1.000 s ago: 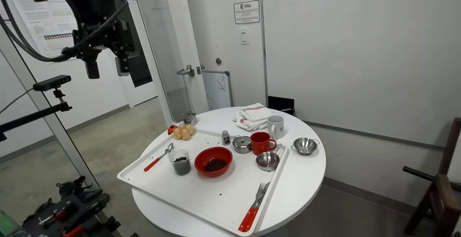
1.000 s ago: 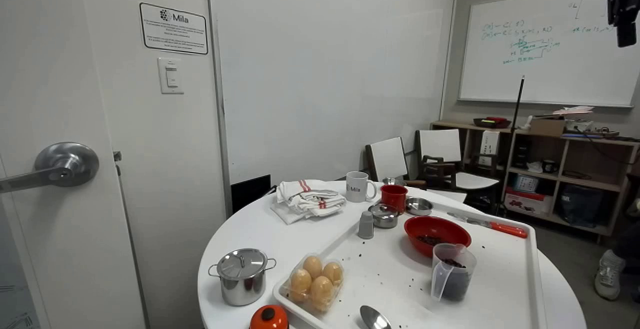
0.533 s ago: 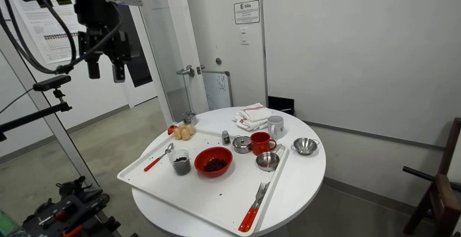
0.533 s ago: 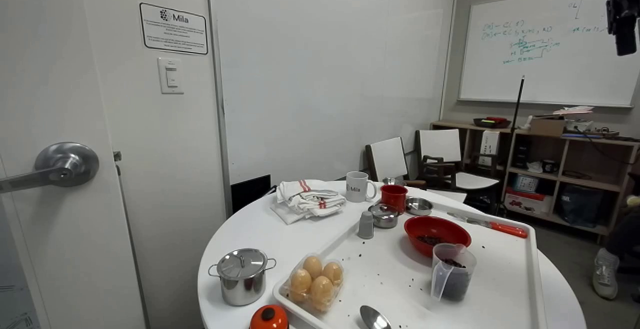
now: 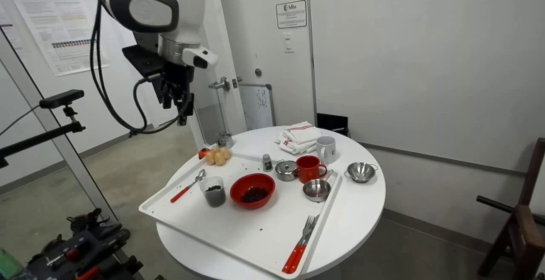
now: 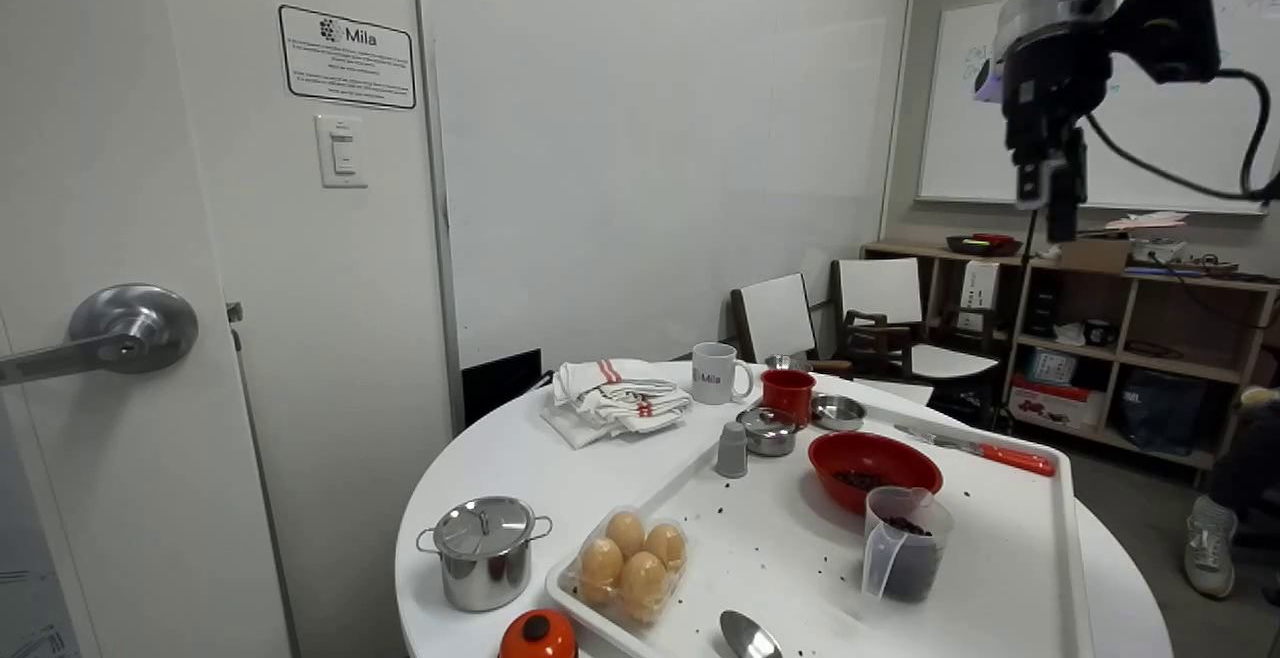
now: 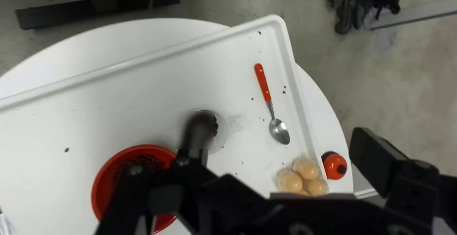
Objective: Pour some contents of the jug into the red bowl
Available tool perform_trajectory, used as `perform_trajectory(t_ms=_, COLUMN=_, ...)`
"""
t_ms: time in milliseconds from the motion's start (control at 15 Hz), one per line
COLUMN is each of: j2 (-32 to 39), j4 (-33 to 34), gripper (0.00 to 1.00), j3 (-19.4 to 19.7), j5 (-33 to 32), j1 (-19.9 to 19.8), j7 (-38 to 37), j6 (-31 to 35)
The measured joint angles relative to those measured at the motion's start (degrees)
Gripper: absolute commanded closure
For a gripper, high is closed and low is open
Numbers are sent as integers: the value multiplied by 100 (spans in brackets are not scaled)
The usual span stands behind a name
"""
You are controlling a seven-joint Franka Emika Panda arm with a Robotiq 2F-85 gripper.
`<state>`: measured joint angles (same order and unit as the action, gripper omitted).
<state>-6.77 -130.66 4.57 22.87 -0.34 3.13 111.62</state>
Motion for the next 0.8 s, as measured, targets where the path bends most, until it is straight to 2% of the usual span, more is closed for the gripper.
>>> perform_trajectory(t_ms=133, j2=632, j4=121, gripper=0, j3=-208, j5=710, j1=100, j7=-261, j6=735)
perform_trajectory(t_ms=200, j2=838, j4=168, gripper=0, j3=-279, j5=759, j1=127, j7=-279, j6=857)
perform_trajectory(t_ms=667, j2=710, j4=164, gripper=0, j3=-258, j5=743, j1=45, j7=-306, j6=818)
perform_trajectory(t_ms=800, j2=716, j4=132, gripper=0, j3=-263, j5=750, j1=44, j7=-668, j6=892)
